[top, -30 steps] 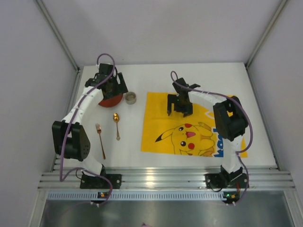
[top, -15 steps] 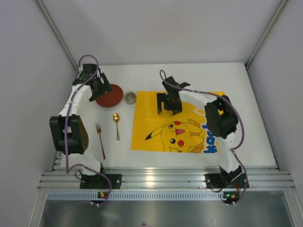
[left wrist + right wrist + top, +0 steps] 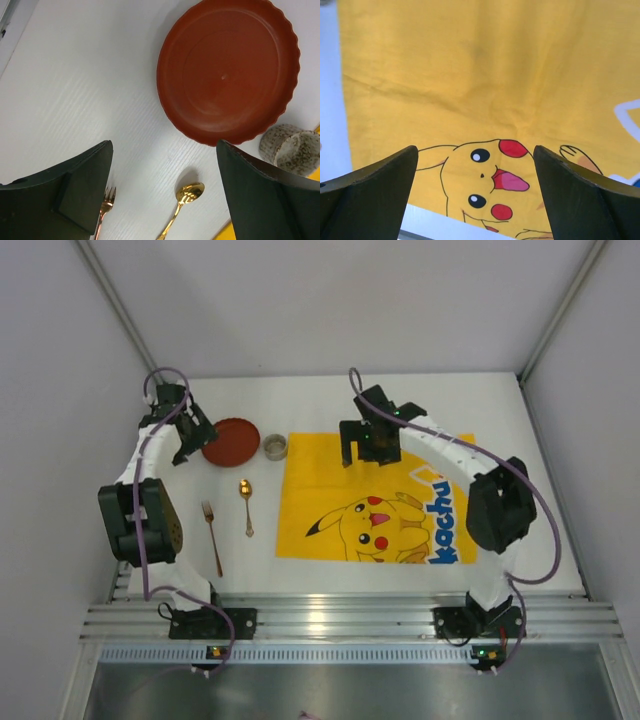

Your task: Set the dinner table for one person

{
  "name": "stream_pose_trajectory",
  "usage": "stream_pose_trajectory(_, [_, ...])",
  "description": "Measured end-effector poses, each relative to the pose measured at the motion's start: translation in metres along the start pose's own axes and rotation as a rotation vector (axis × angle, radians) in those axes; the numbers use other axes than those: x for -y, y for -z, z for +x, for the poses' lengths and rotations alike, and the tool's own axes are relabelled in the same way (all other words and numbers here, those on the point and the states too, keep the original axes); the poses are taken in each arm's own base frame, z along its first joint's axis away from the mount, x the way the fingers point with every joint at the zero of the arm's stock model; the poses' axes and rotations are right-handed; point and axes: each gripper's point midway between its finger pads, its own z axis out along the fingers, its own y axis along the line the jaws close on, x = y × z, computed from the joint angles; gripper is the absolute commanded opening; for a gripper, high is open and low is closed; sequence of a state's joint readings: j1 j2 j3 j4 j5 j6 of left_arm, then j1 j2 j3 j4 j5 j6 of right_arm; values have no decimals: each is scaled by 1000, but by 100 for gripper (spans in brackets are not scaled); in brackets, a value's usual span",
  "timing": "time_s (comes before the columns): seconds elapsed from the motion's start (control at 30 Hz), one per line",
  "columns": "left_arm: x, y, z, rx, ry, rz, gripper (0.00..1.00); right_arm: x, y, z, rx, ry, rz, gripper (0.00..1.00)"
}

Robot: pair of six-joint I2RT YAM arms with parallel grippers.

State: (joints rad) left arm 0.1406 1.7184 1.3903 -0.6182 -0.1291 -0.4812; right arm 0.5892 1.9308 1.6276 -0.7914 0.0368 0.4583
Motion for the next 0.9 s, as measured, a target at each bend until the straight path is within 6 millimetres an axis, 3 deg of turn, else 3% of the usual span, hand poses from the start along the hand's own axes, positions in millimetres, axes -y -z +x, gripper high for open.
stream_pose_trajectory(0.17, [-3,-25,7,-25,23,-25,86,11,71,-21,150,-17,-30,100])
stream_pose_trajectory(0.27, [-8,-42,21,-64,37,-59,85,31,92,-16,179,-49,-15,100])
stream_pose_trajectory(0.5, [-15,-63,44,-94,60,-71,81,81,88,29,86,-108,84,100])
stream_pose_trajectory(0.6, [-10,-68,41,-82,69,-50,66,89,85,39,58,-117,102,100])
stream_pose_trajectory(0.63, [-8,-70,41,-81,75,-43,55,90,85,39,54,-120,105,100])
stream_pose_trajectory(0.87, [-1,-89,46,-92,94,-10,39,92,86,38,57,-125,107,100])
stream_pose_trajectory(0.9, [0,-90,45,-89,95,-7,29,92,86,38,57,-125,107,100])
